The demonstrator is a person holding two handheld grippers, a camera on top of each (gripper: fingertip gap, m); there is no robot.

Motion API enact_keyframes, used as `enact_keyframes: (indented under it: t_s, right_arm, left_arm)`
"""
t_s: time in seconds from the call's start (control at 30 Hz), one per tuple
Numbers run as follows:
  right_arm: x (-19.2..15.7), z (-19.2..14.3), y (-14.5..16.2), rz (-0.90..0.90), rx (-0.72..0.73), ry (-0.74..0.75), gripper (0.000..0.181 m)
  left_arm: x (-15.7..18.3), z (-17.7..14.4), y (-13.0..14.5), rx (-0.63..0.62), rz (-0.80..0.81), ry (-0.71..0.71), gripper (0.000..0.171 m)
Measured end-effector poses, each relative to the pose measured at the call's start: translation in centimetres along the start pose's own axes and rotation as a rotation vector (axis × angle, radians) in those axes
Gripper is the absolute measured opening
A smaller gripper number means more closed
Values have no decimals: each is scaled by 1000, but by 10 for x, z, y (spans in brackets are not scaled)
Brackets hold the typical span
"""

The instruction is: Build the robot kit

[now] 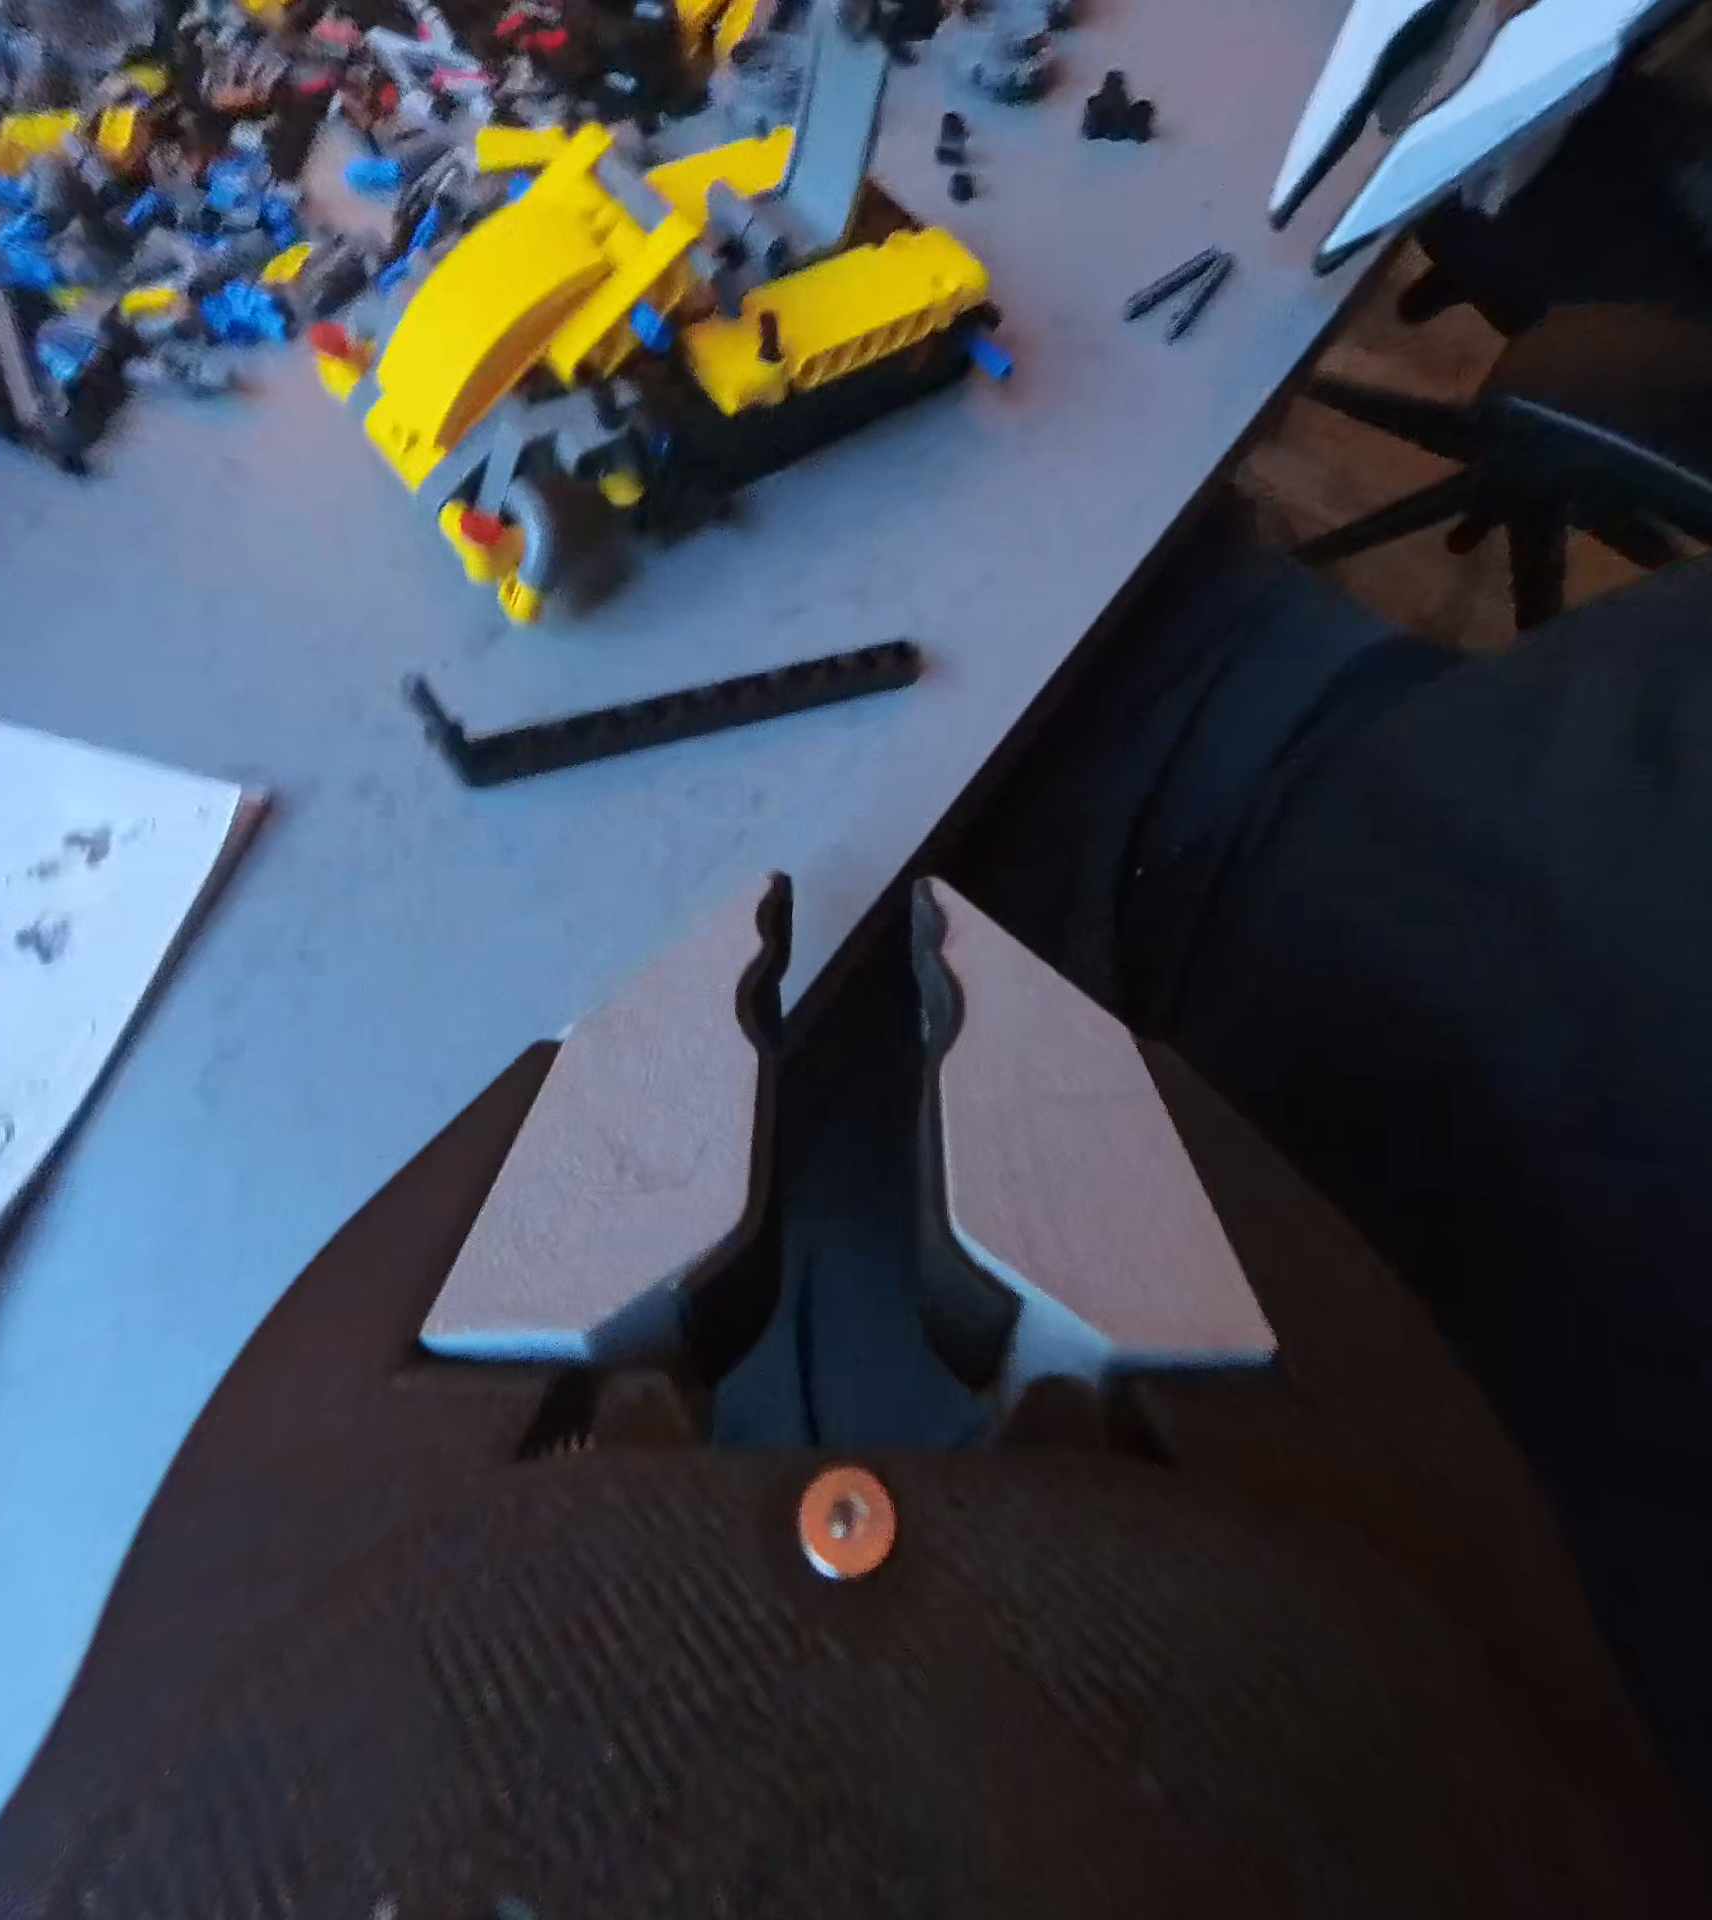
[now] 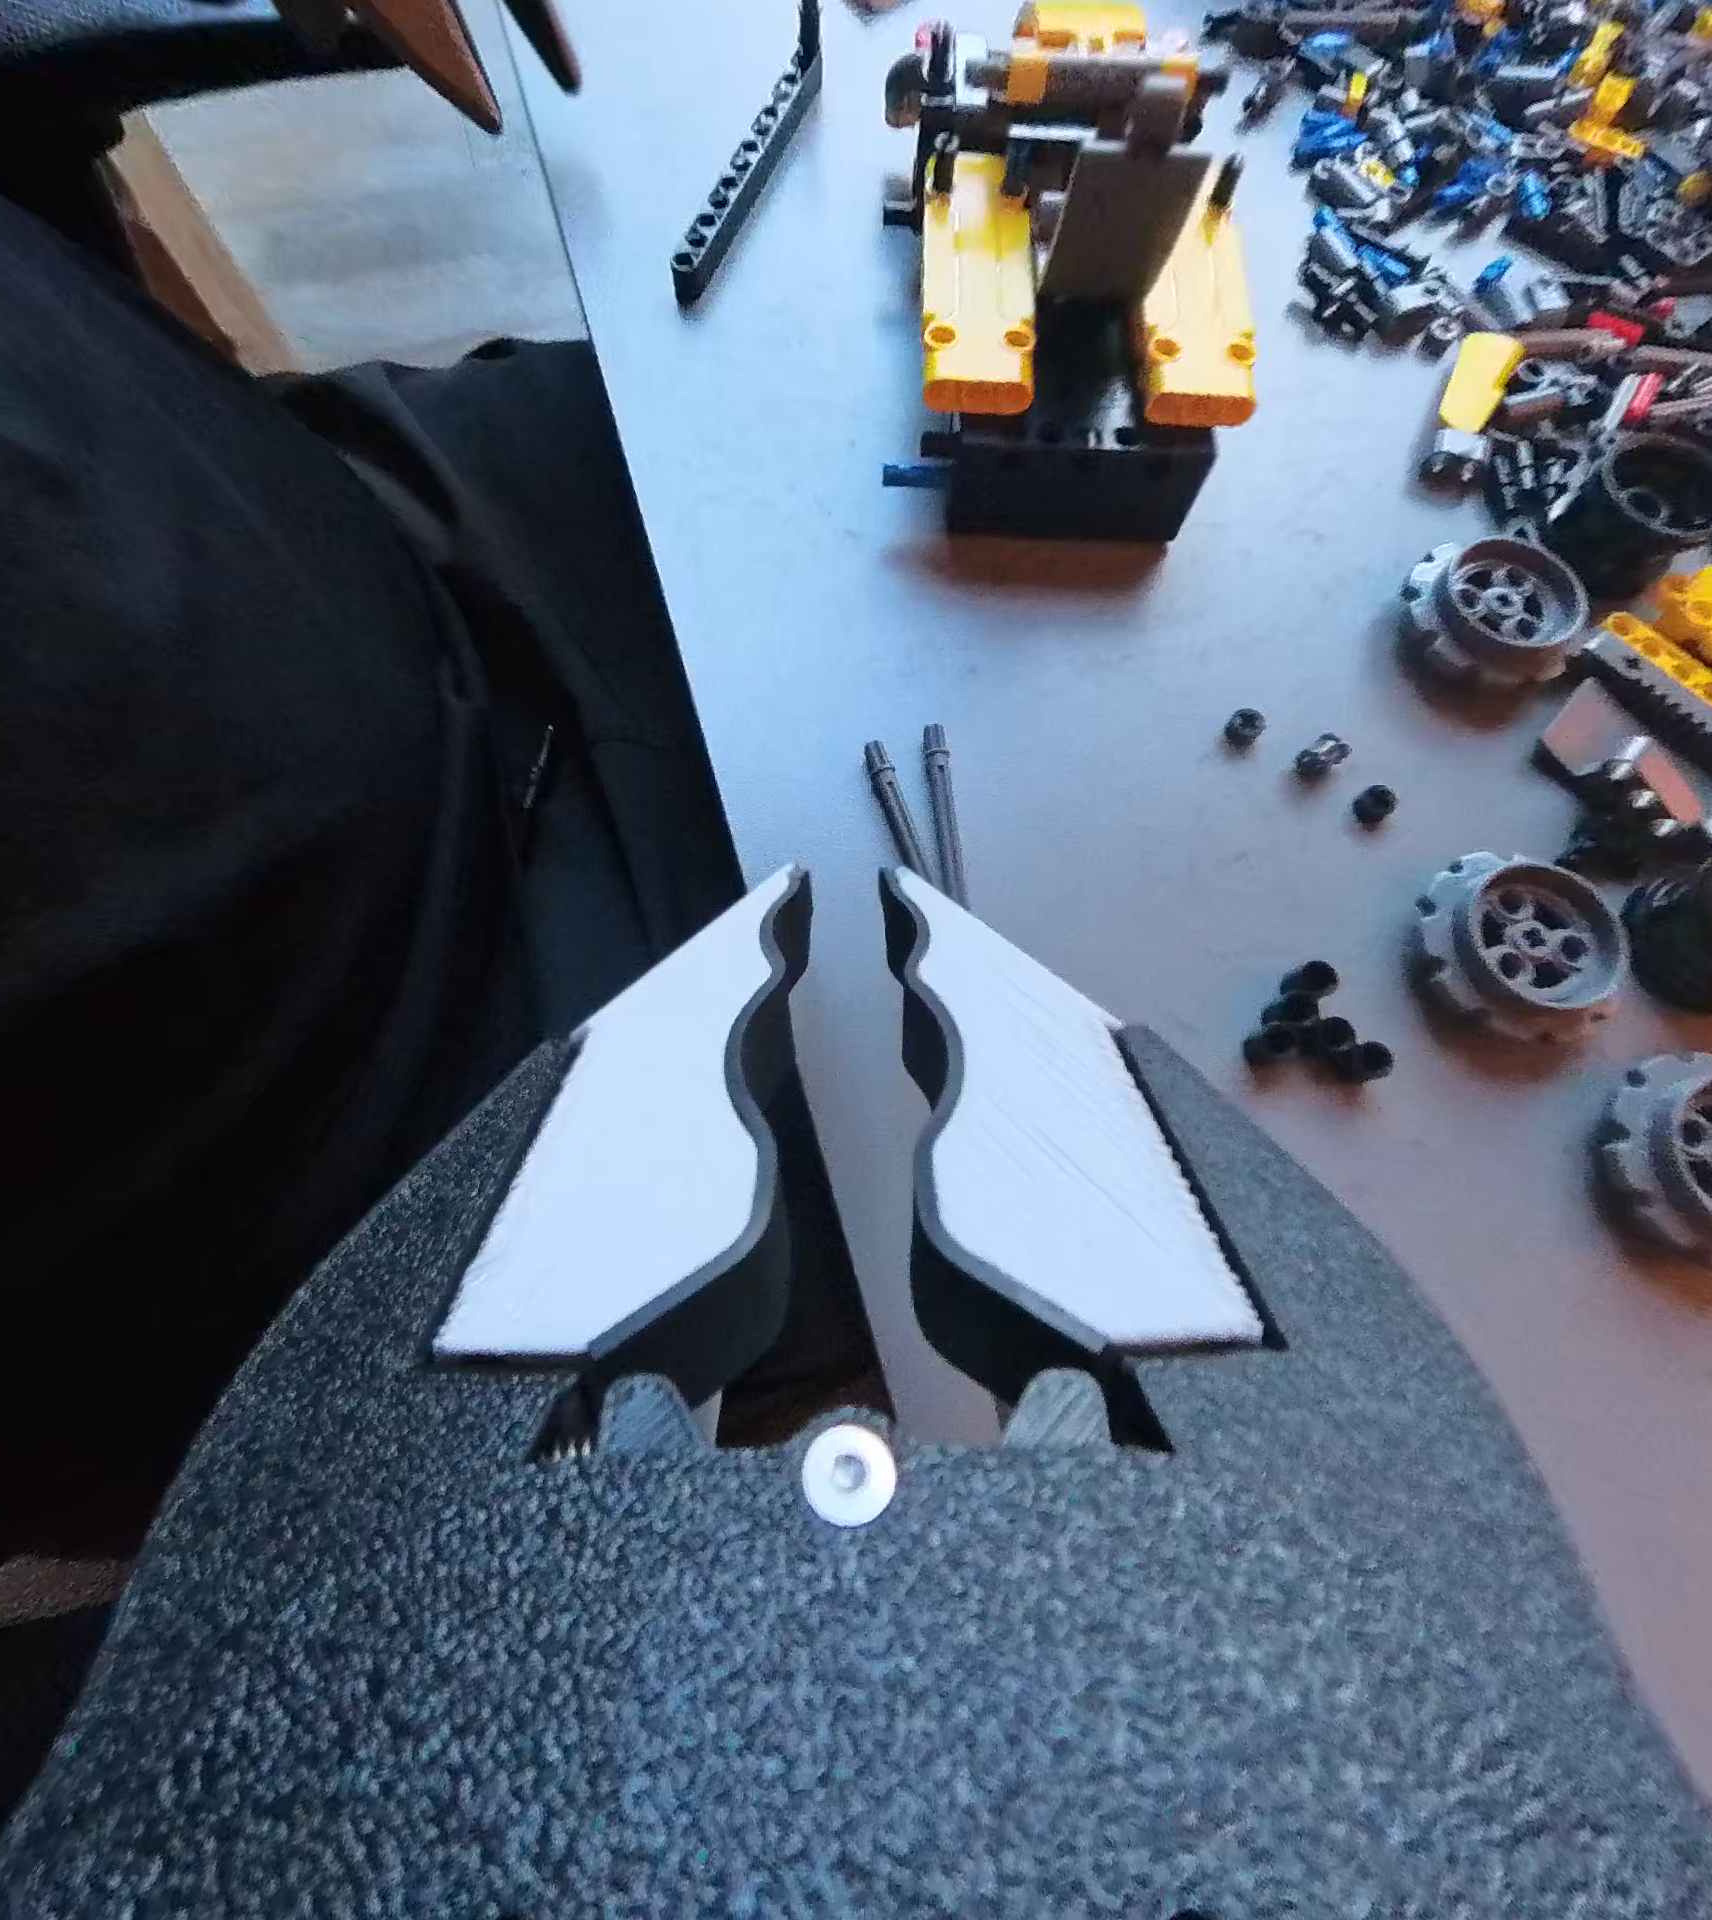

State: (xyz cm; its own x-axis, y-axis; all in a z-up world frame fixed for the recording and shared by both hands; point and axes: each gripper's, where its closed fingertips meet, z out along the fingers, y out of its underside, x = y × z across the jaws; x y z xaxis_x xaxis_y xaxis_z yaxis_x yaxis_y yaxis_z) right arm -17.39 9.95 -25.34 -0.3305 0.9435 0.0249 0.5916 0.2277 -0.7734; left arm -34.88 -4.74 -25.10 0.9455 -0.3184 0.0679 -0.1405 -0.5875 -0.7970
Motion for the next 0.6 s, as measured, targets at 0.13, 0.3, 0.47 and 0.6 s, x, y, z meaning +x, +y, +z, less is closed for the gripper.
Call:
enact_keyframes:
  t_s: [0.13, 0.3, 0.47, 0.6]
  right_arm:
    - [0, 11, 4, -10, -54, 13, 13]
    - [-1, 11, -3, 21, -30, 18, 13]
    - [1, 16, 1, 36, -40, 22, 13]
    - [-2, 18, -6, 29, -3, 13, 13]
  left_arm:
    - [4, 1, 8, 35, 7, -10, 19]
    - [19, 10, 6, 93, 54, 5, 19]
    - [31, 12, 2, 139, 117, 28, 20]
    - [43, 14, -1, 181, 132, 88, 24]
